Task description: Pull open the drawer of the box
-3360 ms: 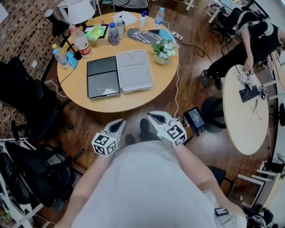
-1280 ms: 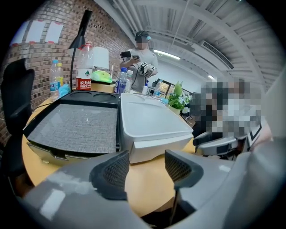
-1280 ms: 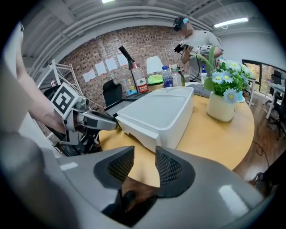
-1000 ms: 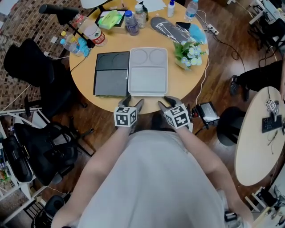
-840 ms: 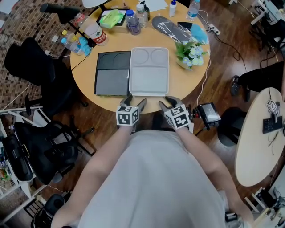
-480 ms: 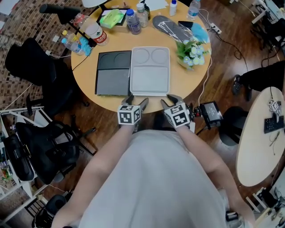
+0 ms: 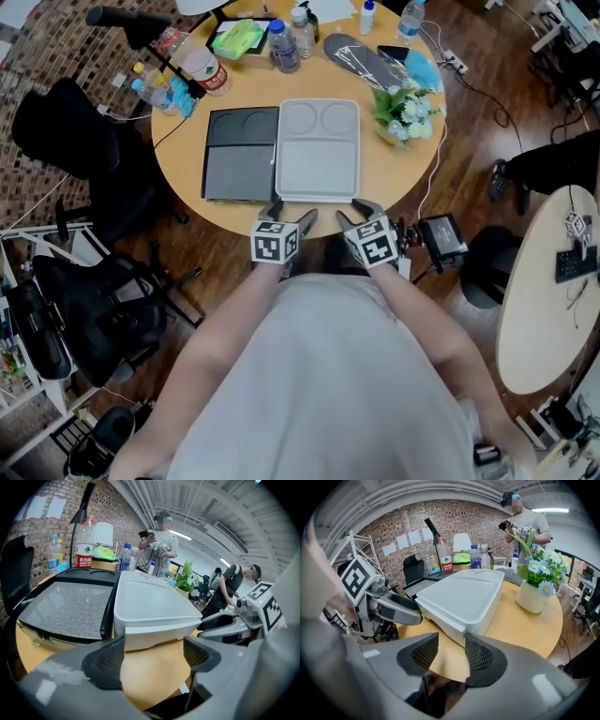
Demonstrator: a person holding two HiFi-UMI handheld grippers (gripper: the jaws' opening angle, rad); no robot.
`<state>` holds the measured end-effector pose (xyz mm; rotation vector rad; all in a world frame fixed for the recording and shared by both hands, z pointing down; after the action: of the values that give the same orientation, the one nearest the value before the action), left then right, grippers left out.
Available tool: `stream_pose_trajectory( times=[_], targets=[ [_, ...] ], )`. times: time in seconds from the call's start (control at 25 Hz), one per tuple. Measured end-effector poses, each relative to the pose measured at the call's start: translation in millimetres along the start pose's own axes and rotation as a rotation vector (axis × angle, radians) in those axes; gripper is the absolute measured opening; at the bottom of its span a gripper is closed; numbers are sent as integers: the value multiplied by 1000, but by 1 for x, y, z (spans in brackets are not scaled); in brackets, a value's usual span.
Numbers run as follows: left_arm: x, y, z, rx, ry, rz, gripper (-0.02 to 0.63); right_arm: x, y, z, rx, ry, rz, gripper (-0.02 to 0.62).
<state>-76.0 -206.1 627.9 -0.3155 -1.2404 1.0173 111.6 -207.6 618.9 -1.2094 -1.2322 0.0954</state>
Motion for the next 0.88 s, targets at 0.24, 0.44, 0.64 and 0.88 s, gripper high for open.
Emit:
stream_pose_trajectory(
  times=[0.24,0.44,0.64,0.88],
  targets=[
    [3,4,-2,2,-21,12,420,1,3,4,-13,16,13,170],
    [10,11,-5,-4,-34,9,424,6,9,11,-25,26,10,172],
    [22,18,-9,0,-44,20,425,16,13,20,-41,38,12,176],
    [40,29,-16,26,-53,26,425,31,22,31,-40,31,13,178]
  ],
)
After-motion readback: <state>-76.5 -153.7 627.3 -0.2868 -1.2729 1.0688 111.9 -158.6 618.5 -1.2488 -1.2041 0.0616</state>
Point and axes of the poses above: the fingertips, and each gripper's own axes: y backward along the fingers, z to its left, x out of its underside, the point moved 8 cm from there along y, backward along the fingers, and after that the axes turned 2 degrees about y, right-handed, at the moved point
